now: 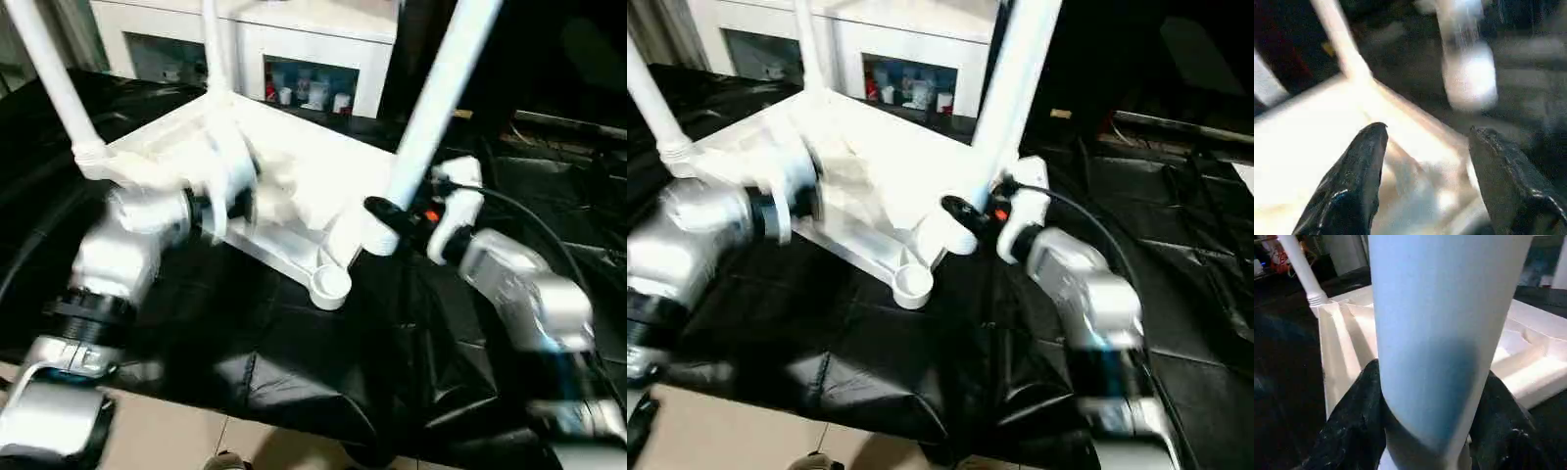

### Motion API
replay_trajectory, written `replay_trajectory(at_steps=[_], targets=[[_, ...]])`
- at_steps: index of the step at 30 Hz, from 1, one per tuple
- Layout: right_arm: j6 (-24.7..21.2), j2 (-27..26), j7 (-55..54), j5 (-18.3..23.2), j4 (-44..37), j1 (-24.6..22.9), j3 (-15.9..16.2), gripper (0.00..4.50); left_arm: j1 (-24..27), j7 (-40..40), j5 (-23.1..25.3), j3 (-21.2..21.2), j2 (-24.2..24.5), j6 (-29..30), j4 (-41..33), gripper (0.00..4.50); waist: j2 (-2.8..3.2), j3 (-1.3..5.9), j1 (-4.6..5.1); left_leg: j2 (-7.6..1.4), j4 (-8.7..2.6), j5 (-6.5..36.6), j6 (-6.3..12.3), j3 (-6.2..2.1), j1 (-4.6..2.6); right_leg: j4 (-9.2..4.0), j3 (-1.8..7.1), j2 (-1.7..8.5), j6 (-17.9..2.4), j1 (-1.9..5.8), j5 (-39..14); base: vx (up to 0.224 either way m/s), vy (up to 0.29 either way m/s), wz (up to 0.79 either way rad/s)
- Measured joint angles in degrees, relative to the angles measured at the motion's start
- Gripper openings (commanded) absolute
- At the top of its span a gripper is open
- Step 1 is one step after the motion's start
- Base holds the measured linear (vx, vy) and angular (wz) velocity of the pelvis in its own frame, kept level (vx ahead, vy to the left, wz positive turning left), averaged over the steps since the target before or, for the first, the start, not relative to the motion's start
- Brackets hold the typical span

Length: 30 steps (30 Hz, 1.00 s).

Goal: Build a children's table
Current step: Pick table leg

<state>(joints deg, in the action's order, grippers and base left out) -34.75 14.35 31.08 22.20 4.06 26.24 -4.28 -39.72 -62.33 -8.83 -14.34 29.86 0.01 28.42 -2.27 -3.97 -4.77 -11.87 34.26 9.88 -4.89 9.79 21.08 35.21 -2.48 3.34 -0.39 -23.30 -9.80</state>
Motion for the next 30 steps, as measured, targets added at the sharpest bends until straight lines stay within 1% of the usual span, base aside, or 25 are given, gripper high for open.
replay_trajectory(at_steps=[1, 3, 5, 6, 8, 10, 12, 13, 15, 18, 19, 22, 25, 28, 30], targets=[[-0.37, -0.12, 0.14, 0.12, -1.37, -1.06, 0.12, 1.87, 0.03, -1.43, 1.62, -1.46, 0.61, -2.35, 2.47, 2.64, 0.06, -0.02, 0.07, 0.0, -0.02, -0.01, -0.01, 0.01, -0.03, 0.02, 0.02, -0.01, 0.0, 0.0, 0.0, 0.0, 0.0, 0.0], [-0.85, -0.05, 0.08, 0.56, -2.23, -2.28, 0.21, 1.87, -0.28, -3.34, 3.34, -3.03, 0.69, -5.0, 5.77, 2.58, 0.12, -0.04, 0.23, 0.0, 0.0, -0.02, -0.03, 0.01, -0.05, 0.04, 0.04, -0.01, -0.04, 0.0, 0.02, 0.0, 0.0, 0.0], [-1.03, 0.35, 0.25, 0.85, -3.9, -3.58, 0.44, 1.87, -1.59, -5.19, 5.96, -5.58, 0.86, -8.15, 10.43, 2.27, 0.33, -0.06, 0.37, 0.0, 0.01, -0.05, -0.07, 0.01, -0.07, 0.02, 0.08, -0.01, -0.11, 0.0, 0.07, 0.0, 0.0, 0.0], [-1.03, 0.69, 0.53, 1.03, -4.2, -3.8, 0.55, 1.87, -2.22, -5.63, 7.41, -6.57, 1.03, -9.46, 12.46, 2.2, 0.39, -0.06, 0.49, 0.0, 0.04, -0.05, -0.07, 0.01, -0.1, 0.03, 0.1, -0.01, -0.13, 0.01, 0.08, 0.0, 0.0, 0.0], [-1.03, 1.66, 0.72, 1.46, -4.88, -4.11, 0.57, 1.87, -3.87, -5.7, 10.11, -8.45, 1.16, -12.35, 16.34, 2.22, 0.46, -0.07, 0.75, 0.0, 0.06, -0.06, -0.08, -0.02, -0.1, 0.03, 0.09, 0.0, -0.16, 0.03, 0.11, 0.0, 0.0, 0.0], [-1.05, 2.24, 0.71, 1.93, -6.41, -4.38, 0.36, 1.86, -6.19, -5.1, 13.28, -10.16, 1.04, -15.44, 20.82, 2.23, 0.78, -0.07, 1.14, 0.0, 0.08, -0.05, -0.08, -0.06, -0.1, 0.01, 0.1, 0.0, -0.19, 0.05, 0.13, 0.0, 0.0, 0.0], [-1.35, 2.43, 0.63, 1.94, -7.99, -4.96, 0.11, 1.86, -8.65, -4.72, 15.74, -11.55, 0.42, -18.45, 24.41, 2.23, 1.07, 0.01, 1.29, 0.01, 0.08, -0.05, -0.08, -0.06, -0.09, -0.03, 0.11, 0.0, -0.19, 0.06, 0.13, 0.0, 0.0, 0.0], [-1.47, 2.57, 0.55, 1.94, -8.93, -5.52, 0.01, 1.86, -9.94, -3.26, 17.3, -12.37, -0.31, -20.07, 26.4, 2.23, 1.42, 0.02, 1.31, 0.02, 0.09, -0.04, -0.06, -0.07, -0.1, -0.04, 0.1, 0.0, -0.19, 0.11, 0.13, 0.0, 0.0, 0.0], [-1.88, 2.63, 0.38, 1.94, -9.85, -6.23, -0.11, 1.86, -11.06, -1.49, 18.69, -12.71, -1.22, -21.32, 27.99, 2.23, 1.74, -0.01, 1.44, 0.02, 0.08, -0.04, -0.06, -0.07, -0.11, -0.02, 0.11, 0.0, -0.2, 0.11, 0.14, 0.0, 0.0, 0.0], [-2.76, 2.93, -0.09, 1.97, -11.52, -7.59, -0.75, 1.86, -12.98, 0.58, 20.06, -13.16, -2.69, -22.61, 31.12, 2.23, 2.81, 0.01, 1.63, 0.03, 0.15, -0.03, -0.05, -0.07, -0.08, -0.07, 0.06, -0.02, -0.23, 0.15, 0.15, 0.0, 0.0, 0.0], [-2.9, 3.09, -0.34, 2.07, -12.3, -8.17, -0.99, 1.86, -13.67, 1.25, 20.6, -13.29, -3.19, -23.31, 32.31, 2.23, 3.29, 0.05, 1.72, 0.04, 0.15, -0.03, -0.04, -0.08, -0.09, -0.07, 0.1, -0.01, -0.23, 0.15, 0.16, 0.0, 0.0, 0.0], [-3.51, 4.09, -1.01, 2.5, -13.98, -9.41, -1.49, 1.86, -16.42, 2.86, 22.69, -14.0, -4.59, -25.74, 36.74, 2.23, 4.37, 0.05, 1.94, 0.06, 0.18, -0.03, -0.04, -0.08, -0.08, -0.08, 0.06, -0.01, -0.24, 0.17, 0.16, 0.0, 0.0, 0.0], [-3.72, 4.34, -1.93, 2.65, -15.33, -10.79, -2.18, 1.86, -18.56, 3.03, 23.27, -13.97, -5.6, -27.48, 39.42, 2.23, 4.95, 0.14, 2.09, 0.07, 0.16, -0.03, -0.04, -0.11, -0.07, -0.09, 0.02, -0.04, -0.23, 0.18, 0.15, 0.0, 0.0, 0.0], [-3.9, 4.34, -2.12, 2.84, -15.43, -11.02, -2.32, 1.86, -19.16, 2.81, 23.84, -14.07, -6.07, -27.9, 40.1, 2.23, 5.34, 0.26, 2.92, 0.08, 0.17, -0.02, -0.02, -0.1, -0.07, -0.1, 0.04, -0.04, -0.23, 0.18, 0.15, 0.0, 0.0, 0.0], [-3.91, 4.35, -2.18, 2.83, -15.81, -11.08, -2.42, 1.86, -19.34, 3.91, 25.33, -14.78, -6.27, -27.88, 40.69, 2.23, 5.48, 0.25, 3.16, 0.08, 0.17, -0.02, -0.02, -0.1, -0.08, -0.1, 0.03, -0.05, -0.23, 0.18, 0.16, 0.0, 0.0, 0.0]])
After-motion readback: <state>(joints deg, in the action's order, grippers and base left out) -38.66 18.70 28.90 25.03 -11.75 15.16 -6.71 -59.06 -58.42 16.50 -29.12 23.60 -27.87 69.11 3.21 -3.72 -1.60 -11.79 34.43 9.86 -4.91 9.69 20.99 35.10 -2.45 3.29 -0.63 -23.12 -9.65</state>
